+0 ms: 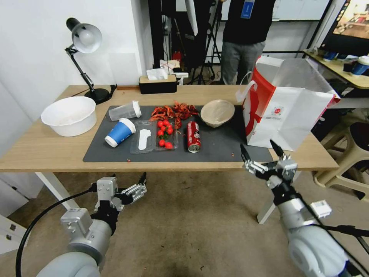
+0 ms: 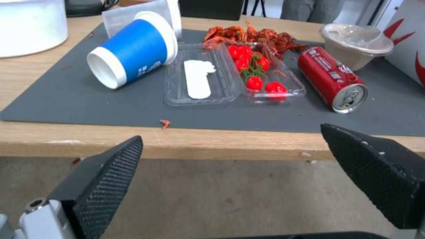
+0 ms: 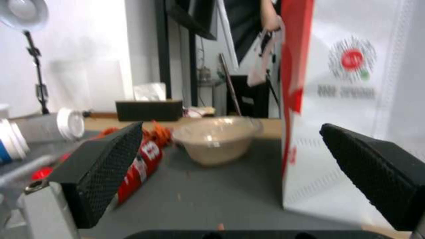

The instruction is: Pick up the trash from the table and place it into the takeout bag.

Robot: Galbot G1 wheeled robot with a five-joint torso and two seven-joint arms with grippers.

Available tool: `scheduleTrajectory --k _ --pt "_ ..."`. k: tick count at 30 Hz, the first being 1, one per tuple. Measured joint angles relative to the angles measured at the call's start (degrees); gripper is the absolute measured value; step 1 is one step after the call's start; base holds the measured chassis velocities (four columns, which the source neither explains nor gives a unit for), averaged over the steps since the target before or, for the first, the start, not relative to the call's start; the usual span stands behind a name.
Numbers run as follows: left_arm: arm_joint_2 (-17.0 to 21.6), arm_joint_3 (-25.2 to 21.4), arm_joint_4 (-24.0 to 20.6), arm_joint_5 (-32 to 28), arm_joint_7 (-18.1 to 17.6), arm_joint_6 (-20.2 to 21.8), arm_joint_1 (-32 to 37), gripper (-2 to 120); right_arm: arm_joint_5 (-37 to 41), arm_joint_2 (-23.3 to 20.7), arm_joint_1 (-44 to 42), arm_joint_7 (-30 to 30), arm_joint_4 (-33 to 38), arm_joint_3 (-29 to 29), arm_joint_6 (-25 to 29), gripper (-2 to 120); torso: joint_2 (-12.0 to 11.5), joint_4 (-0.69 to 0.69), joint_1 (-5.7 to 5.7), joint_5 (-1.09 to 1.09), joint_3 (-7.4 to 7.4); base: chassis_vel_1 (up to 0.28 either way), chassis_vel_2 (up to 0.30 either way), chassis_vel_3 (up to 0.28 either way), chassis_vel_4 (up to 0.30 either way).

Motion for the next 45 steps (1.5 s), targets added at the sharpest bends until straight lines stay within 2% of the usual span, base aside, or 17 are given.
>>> scheduleTrajectory --k 18,23,30,33,35,37,39,41,42,45 --pt "0.5 -0.4 0.0 -0.2 -0.2 -0.5 -0.1 100 -0.3 0.6 -2.3 -1.1 -2.5 -0.9 -0.2 100 0.0 -0.01 0.00 0.01 0.00 0.000 0.000 0.000 0.000" --pt "0.5 -0.2 0.1 -0.2 -0.2 -0.5 -0.2 100 1.0 0.5 1.9 -1.1 -3.6 -2.4 -2.1 100 0.0 0.00 0.00 0.01 0.00 0.000 0.000 0.000 0.000" --pt "0.8 0.0 0.3 -0.2 -0.1 -0.4 0.0 100 4.2 0.0 10.9 -1.2 -7.0 -8.2 -5.6 100 0.0 -0.01 0.01 0.01 0.01 0.000 0.000 0.000 0.000" --pt "0.6 0.0 0.1 -0.2 -0.1 -0.4 0.1 100 4.7 0.0 17.3 0.1 -8.3 -13.2 -9.2 100 0.0 0.01 0.01 0.01 0.01 0.000 0.000 0.000 0.000" --pt "0.6 0.0 0.1 -0.2 -0.1 -0.4 0.1 100 4.8 0.0 18.3 0.3 -8.6 -14.0 -9.9 100 0.0 0.01 0.01 0.01 0.01 0.000 0.000 0.000 0.000" --pt "0.5 -0.1 0.1 -0.2 -0.1 -0.4 0.3 100 6.0 0.3 23.0 2.1 -9.6 -17.7 -13.4 100 0.0 0.00 0.01 0.00 0.01 0.000 0.000 0.000 0.000" --pt "0.5 -0.2 0.1 -0.2 -0.1 -0.4 0.4 100 6.1 0.4 23.8 2.6 -9.8 -18.3 -14.1 100 0.0 0.00 0.01 0.00 0.01 0.000 0.000 0.000 0.000" --pt "0.4 -0.3 0.1 -0.2 -0.1 -0.4 0.7 100 6.8 1.7 28.3 5.7 -10.6 -21.3 -18.7 100 0.0 0.00 0.01 0.00 0.01 0.000 0.000 0.000 0.000" --pt "0.4 -0.3 0.1 -0.2 -0.1 -0.4 0.7 100 6.8 1.7 28.3 5.7 -10.6 -21.3 -18.7 100 0.0 0.00 0.01 0.00 0.01 0.000 0.000 0.000 0.000" --pt "0.0 -0.4 0.1 -0.3 -0.1 -0.4 1.0 100 7.1 3.2 31.7 9.0 -11.4 -23.6 -23.2 100 0.0 0.01 0.02 0.00 0.01 0.000 0.000 0.000 0.000"
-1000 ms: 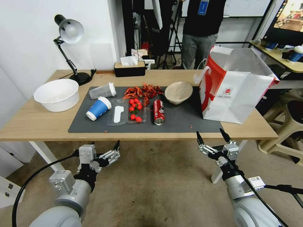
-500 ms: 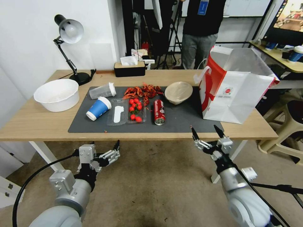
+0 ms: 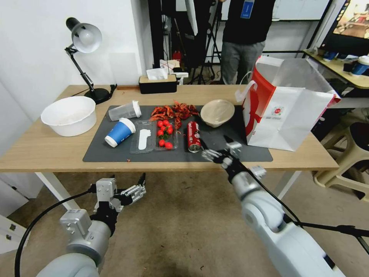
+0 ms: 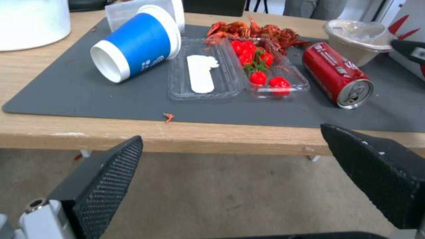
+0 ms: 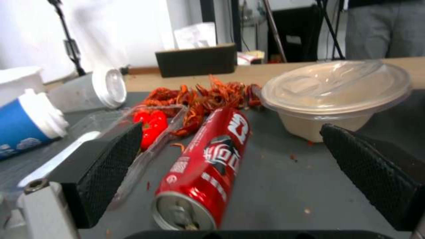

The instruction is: Pick up the trash from the table and place it into the takeout bag.

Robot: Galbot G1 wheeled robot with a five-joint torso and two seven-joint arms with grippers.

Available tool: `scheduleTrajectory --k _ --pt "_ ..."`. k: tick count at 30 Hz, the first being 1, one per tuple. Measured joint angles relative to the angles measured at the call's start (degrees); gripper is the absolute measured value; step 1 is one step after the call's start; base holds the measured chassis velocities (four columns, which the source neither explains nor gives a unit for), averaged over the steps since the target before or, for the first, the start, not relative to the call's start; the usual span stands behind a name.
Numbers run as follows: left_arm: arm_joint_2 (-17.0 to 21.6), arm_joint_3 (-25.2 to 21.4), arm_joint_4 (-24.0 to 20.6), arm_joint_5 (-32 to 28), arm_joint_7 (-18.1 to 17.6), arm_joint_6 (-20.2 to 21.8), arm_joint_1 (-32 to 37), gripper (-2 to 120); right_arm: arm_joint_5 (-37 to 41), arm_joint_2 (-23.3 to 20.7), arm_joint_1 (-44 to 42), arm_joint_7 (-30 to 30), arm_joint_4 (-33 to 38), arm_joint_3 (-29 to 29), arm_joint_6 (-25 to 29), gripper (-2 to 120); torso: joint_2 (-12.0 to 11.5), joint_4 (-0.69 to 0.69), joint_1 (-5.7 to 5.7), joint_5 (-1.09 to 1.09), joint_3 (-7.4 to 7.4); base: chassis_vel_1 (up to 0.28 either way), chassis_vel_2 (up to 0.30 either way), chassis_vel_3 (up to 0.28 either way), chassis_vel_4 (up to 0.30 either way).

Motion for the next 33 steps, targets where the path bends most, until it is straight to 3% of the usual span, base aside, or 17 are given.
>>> scheduleTrajectory --k 5,8,15,28,33 --pt "-0.1 0.0 0.0 0.0 0.0 0.0 0.1 100 -0.3 1.4 2.4 2.7 -0.8 -1.8 -3.2 100 0.0 0.00 0.00 0.01 0.00 0.000 0.000 0.000 0.000" --pt "-0.3 -0.2 0.0 -0.5 0.0 0.0 0.3 100 -4.6 4.8 6.2 9.7 -3.8 -6.0 -9.6 100 0.0 0.00 0.00 0.00 0.00 0.000 0.000 0.000 0.000" --pt "-0.6 -0.4 0.0 -0.5 0.0 -0.7 0.5 100 -2.9 8.1 8.4 13.9 -6.3 -8.6 -15.1 100 0.0 -0.01 0.00 0.01 0.00 0.000 0.000 0.000 0.000" --pt "-0.2 -0.3 -0.1 -0.6 0.0 -1.0 0.4 100 0.0 8.7 9.8 14.8 -8.4 -8.7 -17.8 99 0.0 -0.01 -0.01 0.01 0.00 0.000 0.000 0.000 0.000" --pt "-0.2 0.0 -0.1 -0.6 0.0 -1.0 0.3 100 0.0 8.8 9.7 14.5 -9.4 -8.6 -16.7 85 0.0 0.00 0.00 0.01 0.00 0.000 0.000 0.000 0.000"
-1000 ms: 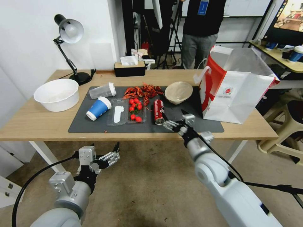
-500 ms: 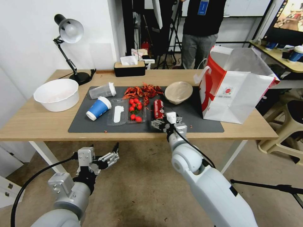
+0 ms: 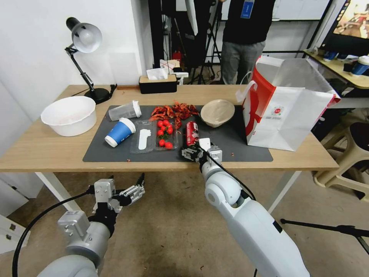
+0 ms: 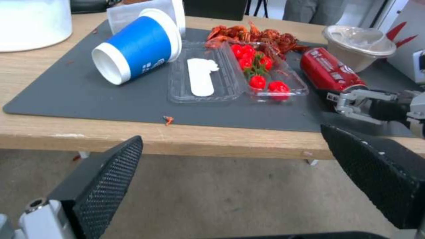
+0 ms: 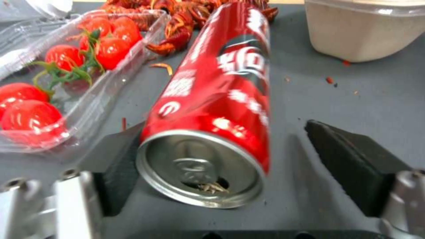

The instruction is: Pick up the trash from the table and place it into the takeout bag.

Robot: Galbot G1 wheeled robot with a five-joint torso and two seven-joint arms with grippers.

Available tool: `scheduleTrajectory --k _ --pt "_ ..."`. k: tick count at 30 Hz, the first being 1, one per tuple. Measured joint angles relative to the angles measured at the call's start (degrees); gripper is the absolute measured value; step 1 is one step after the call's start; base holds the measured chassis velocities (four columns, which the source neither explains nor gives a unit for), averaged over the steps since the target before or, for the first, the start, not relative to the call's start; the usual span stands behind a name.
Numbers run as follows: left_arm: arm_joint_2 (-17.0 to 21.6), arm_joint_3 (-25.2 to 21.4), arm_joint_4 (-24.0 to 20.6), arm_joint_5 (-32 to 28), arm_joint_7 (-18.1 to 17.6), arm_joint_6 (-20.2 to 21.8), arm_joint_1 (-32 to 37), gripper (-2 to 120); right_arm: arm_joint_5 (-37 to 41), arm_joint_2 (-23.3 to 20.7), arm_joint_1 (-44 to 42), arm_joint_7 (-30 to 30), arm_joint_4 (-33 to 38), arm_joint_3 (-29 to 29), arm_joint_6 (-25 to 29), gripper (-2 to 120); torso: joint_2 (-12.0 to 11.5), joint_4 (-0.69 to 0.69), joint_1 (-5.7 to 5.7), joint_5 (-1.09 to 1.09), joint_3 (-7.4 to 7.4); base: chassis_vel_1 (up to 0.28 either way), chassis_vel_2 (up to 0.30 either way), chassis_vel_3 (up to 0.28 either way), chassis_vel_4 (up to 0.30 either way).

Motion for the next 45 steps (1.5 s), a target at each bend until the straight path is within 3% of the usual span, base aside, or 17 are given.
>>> scheduleTrajectory --k 2,4,6,9,16,21,25,28,29,32,37,39,45 --pt "0.0 0.0 0.0 0.0 0.0 0.0 0.0 100 -0.2 -0.1 0.0 -0.2 -0.2 0.1 0.3 74 0.0 0.00 0.00 0.00 0.00 0.000 0.000 0.000 0.000" --pt "0.0 0.0 0.0 0.0 0.0 0.0 0.0 100 -0.2 -0.1 0.0 -0.2 -0.2 0.1 0.3 73 0.0 0.00 0.00 0.00 0.00 0.000 0.000 0.000 0.000" --pt "-0.1 0.0 0.0 0.0 0.0 0.0 0.0 100 -0.6 -0.3 0.0 -0.4 -0.3 0.2 0.5 61 0.0 0.00 0.00 0.00 0.00 0.000 0.000 0.000 0.000" --pt "-0.2 0.1 0.0 0.0 0.0 0.0 0.0 100 -1.7 -0.6 0.0 -0.8 -0.4 0.4 1.2 54 0.0 0.00 0.00 0.00 0.00 0.000 0.000 0.000 0.000" --pt "-0.3 0.2 0.0 0.1 0.0 -0.1 0.0 100 -5.5 -3.1 -0.5 -3.4 2.9 1.6 3.3 53 0.0 0.00 -0.01 0.01 0.00 0.000 0.000 0.000 0.000" --pt "0.0 0.1 0.0 0.1 0.0 -0.1 0.1 100 -7.5 -8.3 0.2 -6.6 8.6 4.7 5.2 53 0.0 0.00 0.00 0.02 0.00 0.000 0.000 0.000 0.000" --pt "0.0 0.1 0.0 0.1 0.0 -0.1 0.1 100 -3.0 -13.2 3.7 -7.1 13.3 9.5 5.2 53 0.0 0.00 -0.01 0.02 0.00 0.000 0.000 0.000 0.000" --pt "-0.2 0.2 0.0 0.2 0.0 -0.1 0.2 100 3.9 -19.3 9.2 -4.9 16.5 14.0 2.2 53 0.0 0.00 -0.01 -0.01 0.00 0.000 0.000 0.000 0.000" --pt "-0.2 0.2 0.0 0.2 0.0 -0.1 0.2 100 3.9 -19.3 9.2 -4.9 16.5 14.0 2.2 53 0.0 0.00 -0.01 -0.01 0.00 0.000 0.000 0.000 0.000" --pt "-0.4 0.7 0.0 0.5 0.0 -0.2 0.2 100 7.5 -25.2 13.1 -3.2 16.8 16.8 -0.7 53 0.0 -0.01 -0.01 0.00 0.00 0.000 0.000 0.000 0.000" --pt "-0.4 1.0 0.0 1.2 0.3 -0.6 0.3 100 12.4 -27.8 14.9 0.3 16.2 18.1 -4.5 53 0.0 -0.01 -0.01 0.02 0.00 0.000 0.000 0.000 0.000" --pt "-0.4 1.2 0.0 1.3 0.4 -0.7 0.3 100 19.3 -28.5 16.4 5.2 15.4 18.8 -8.2 53 0.0 0.00 -0.01 0.01 0.00 0.000 0.000 0.000 0.000" --pt "-0.1 1.2 0.1 1.3 0.5 -0.9 0.3 100 27.9 -28.6 18.4 12.1 12.9 19.3 -11.6 53 0.0 0.00 -0.01 0.01 0.00 0.000 0.000 0.000 0.000"
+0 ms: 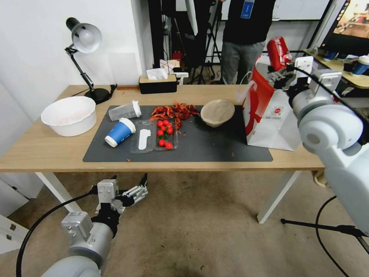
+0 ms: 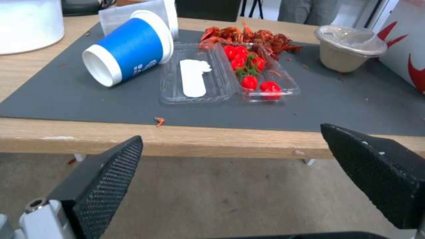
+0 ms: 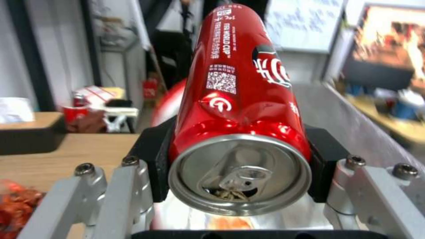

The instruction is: Pick up the trash from the table and place it into the takeout bag.

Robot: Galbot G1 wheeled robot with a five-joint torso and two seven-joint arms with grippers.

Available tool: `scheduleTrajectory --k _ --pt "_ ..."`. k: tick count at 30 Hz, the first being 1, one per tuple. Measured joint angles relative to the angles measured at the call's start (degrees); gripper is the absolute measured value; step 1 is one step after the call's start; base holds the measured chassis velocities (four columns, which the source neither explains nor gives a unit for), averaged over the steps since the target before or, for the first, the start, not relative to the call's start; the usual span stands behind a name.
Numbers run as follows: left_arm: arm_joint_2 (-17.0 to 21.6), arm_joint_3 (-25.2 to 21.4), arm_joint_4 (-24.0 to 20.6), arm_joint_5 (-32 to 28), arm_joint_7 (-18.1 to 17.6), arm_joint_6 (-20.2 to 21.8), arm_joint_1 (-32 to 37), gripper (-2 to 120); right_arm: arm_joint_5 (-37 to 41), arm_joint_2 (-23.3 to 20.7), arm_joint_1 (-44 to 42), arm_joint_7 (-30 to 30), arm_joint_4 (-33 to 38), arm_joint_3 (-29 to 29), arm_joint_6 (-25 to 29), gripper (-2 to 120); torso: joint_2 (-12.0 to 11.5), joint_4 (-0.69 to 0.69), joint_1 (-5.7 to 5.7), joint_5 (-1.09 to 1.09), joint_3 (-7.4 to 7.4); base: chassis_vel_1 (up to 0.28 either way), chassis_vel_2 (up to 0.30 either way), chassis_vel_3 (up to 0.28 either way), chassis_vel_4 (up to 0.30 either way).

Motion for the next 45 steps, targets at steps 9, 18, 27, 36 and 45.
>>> scheduleTrajectory --k 9,18,27,36,45 --pt "0.0 0.0 0.0 0.0 0.1 -0.1 0.0 100 8.4 -0.3 2.1 7.1 -2.3 0.1 -1.5 53 0.0 0.00 0.00 -0.01 0.00 0.000 0.000 0.000 0.000" --pt "-0.2 0.0 0.0 0.2 0.4 -0.2 0.1 100 7.4 -0.2 2.1 7.1 -3.4 0.0 -0.5 83 0.0 -0.01 0.00 -0.01 0.00 0.000 0.000 0.000 0.000" --pt "-0.2 0.0 0.0 0.4 0.6 -0.3 0.2 100 5.9 -0.2 2.5 4.5 -3.0 -0.2 0.6 100 0.0 0.00 0.00 -0.02 0.00 0.000 0.000 0.000 0.000" --pt "-0.3 -0.1 0.0 0.3 0.6 -0.3 0.1 100 4.2 -1.0 1.2 -1.5 0.3 -0.2 5.2 100 0.0 0.01 0.00 -0.02 0.00 0.000 0.000 0.000 0.000" --pt "-0.3 -0.2 -0.1 0.3 0.6 -0.4 0.1 100 0.4 -2.0 -1.9 -5.4 3.3 -0.3 10.7 100 0.0 0.01 0.00 -0.02 0.00 0.000 0.000 0.000 0.000"
